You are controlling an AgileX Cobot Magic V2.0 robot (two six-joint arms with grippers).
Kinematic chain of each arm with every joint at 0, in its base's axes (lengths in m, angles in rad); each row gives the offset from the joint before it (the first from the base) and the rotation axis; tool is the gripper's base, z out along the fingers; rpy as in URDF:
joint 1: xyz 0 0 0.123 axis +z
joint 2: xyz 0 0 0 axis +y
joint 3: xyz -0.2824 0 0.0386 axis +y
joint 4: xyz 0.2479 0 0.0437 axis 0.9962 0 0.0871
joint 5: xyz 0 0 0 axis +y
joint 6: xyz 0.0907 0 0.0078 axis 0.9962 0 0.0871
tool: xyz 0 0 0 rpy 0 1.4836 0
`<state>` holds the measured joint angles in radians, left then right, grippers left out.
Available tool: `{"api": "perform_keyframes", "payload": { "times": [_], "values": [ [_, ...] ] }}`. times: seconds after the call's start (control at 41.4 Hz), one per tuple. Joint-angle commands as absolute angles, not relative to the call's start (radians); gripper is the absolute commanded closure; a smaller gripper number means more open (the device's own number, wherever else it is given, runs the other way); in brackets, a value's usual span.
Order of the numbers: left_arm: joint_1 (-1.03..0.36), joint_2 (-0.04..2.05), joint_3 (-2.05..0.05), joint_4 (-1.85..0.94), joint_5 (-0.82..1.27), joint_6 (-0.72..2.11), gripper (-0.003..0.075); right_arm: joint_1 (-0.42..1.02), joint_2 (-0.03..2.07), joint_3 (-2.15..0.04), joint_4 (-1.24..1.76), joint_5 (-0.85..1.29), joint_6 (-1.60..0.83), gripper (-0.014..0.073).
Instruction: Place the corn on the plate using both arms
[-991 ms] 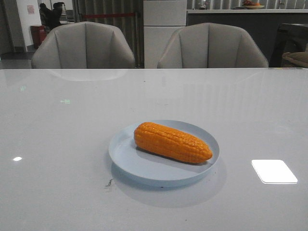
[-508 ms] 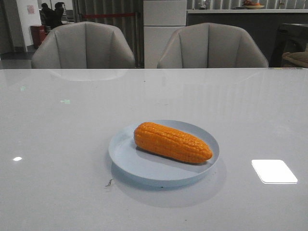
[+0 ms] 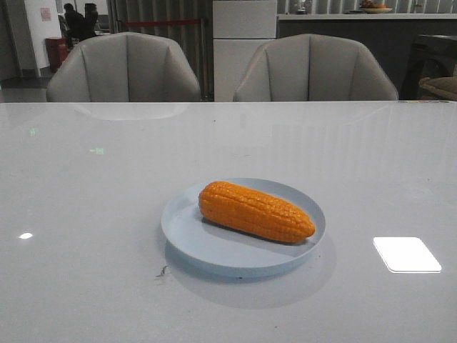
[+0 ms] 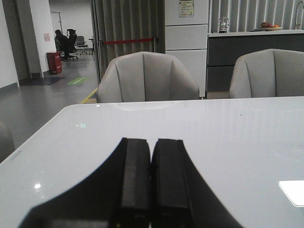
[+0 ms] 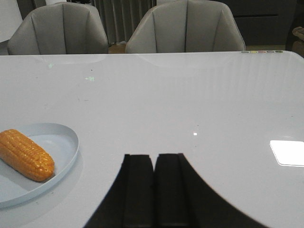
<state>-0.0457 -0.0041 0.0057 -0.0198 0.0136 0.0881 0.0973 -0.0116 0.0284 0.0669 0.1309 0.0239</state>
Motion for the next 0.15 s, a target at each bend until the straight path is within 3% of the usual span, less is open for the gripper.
{"api": "perform_keyframes", "payload": {
  "times": [0.0,0.121],
  "values": [
    [-0.052,-0.020,0.043,-0.021,-0.067,0.079,0.0631,0.098,-0.034,0.007,0.056,0.042,0.025,0.0559],
    [-0.052,-0.020,0.043,-0.021,-0.067,0.079,0.0631,0.098,-0.034,0.007,0.056,0.042,0.025,0.0559]
  ]
}}
